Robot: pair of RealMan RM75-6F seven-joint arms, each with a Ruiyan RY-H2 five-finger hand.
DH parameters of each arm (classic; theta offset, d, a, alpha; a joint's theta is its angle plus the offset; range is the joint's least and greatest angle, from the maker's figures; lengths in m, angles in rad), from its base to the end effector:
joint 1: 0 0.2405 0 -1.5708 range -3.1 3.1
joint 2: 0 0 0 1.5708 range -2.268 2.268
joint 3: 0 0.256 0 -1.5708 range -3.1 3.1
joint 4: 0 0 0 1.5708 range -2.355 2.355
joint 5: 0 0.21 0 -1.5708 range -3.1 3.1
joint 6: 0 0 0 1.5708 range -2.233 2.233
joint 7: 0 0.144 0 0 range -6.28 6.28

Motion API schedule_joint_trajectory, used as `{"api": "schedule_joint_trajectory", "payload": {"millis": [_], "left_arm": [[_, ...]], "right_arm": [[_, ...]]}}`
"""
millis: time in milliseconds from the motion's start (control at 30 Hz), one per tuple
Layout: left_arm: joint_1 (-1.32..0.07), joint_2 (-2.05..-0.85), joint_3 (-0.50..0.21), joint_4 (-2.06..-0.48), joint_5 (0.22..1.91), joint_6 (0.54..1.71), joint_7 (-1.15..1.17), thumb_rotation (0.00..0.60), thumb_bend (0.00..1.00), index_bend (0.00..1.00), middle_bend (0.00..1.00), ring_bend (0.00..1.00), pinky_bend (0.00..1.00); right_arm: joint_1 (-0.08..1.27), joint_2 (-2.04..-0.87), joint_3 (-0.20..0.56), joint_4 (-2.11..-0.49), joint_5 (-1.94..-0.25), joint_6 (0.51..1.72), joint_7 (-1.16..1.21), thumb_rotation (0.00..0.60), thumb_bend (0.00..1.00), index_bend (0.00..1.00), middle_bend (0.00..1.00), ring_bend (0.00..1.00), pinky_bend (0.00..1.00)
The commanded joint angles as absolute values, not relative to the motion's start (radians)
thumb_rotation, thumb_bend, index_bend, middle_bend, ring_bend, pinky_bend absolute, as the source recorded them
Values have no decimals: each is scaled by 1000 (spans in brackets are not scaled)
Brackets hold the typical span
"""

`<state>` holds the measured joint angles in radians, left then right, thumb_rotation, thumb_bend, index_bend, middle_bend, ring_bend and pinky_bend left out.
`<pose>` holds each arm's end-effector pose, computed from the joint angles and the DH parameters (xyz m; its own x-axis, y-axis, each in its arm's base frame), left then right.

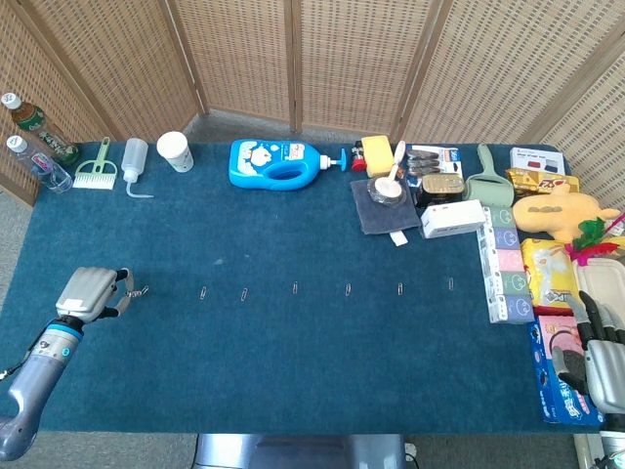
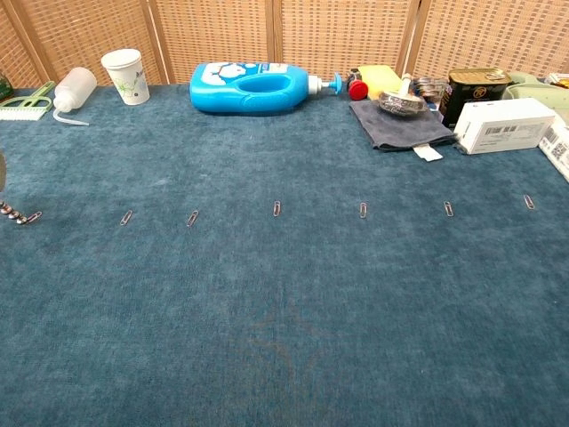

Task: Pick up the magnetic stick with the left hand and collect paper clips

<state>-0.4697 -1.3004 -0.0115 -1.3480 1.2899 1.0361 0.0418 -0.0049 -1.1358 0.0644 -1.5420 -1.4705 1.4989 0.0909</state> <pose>-0.3110 0.2948 0.0769 0.5071 0.2930 0.8105 0.8615 -0.1465 -0.4861 -0.3403 -0.1551 0.1665 0.3580 0.0004 0.9337 -0.9284 0.1065 0.3559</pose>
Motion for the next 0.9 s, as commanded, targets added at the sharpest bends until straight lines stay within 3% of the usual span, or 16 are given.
{"api": "schedule_joint_trajectory", "payload": {"millis": [33, 433, 900], "left_arm": [[-471, -1300, -18, -1352, 1303, 1043, 36, 600, 356, 618, 1000, 1000, 1000], [-494, -1222, -59, -1493, 1393, 1111, 48, 600, 356, 618, 1000, 1000, 1000], [-615, -1296, -87, -1565, 1440, 1003, 136, 600, 356, 618, 1000, 1000, 1000]], "right_arm": [[-7, -1135, 64, -1543, -1469, 1502, 91, 600, 500, 0, 24, 0, 71], [-14, -1129, 63, -1548, -1469, 1514, 94, 600, 500, 0, 24, 0, 71], [-30, -1122, 58, -1549, -1476, 1538, 114, 600, 500, 0, 24, 0, 71]]}}
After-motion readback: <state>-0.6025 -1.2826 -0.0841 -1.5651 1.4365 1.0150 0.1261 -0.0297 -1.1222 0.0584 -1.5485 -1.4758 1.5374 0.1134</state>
